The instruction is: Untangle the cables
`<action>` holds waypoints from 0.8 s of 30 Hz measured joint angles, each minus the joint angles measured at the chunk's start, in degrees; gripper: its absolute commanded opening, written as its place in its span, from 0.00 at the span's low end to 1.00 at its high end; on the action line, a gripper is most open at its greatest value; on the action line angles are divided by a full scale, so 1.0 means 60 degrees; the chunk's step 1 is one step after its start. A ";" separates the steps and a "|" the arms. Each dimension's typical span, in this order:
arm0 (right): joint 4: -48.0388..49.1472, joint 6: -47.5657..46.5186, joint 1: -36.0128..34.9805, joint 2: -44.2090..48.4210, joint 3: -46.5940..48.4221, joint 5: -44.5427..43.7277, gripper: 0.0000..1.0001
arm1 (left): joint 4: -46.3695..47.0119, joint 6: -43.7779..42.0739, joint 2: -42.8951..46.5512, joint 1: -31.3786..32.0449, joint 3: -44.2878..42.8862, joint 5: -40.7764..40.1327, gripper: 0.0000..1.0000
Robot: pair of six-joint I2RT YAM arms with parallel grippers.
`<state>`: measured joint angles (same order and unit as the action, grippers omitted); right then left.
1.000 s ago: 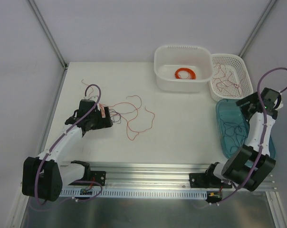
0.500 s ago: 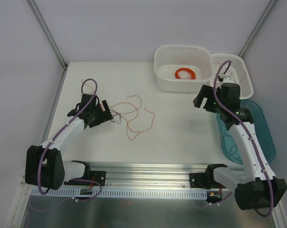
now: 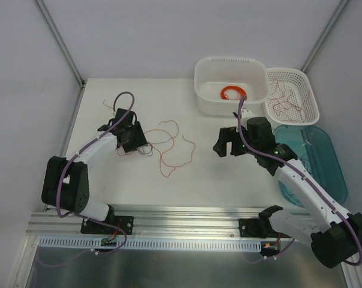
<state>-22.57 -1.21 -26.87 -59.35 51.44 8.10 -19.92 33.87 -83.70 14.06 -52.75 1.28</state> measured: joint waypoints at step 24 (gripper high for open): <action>0.0211 -0.0237 -0.0525 -0.0117 -0.0277 0.0233 0.97 | 0.0018 -0.0965 -0.2269 0.0605 -0.0772 -0.0907 0.03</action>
<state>-21.30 -2.63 -30.02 -60.05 49.78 9.50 -19.81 28.08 -97.32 17.69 -57.39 -4.16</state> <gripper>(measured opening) 0.970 0.091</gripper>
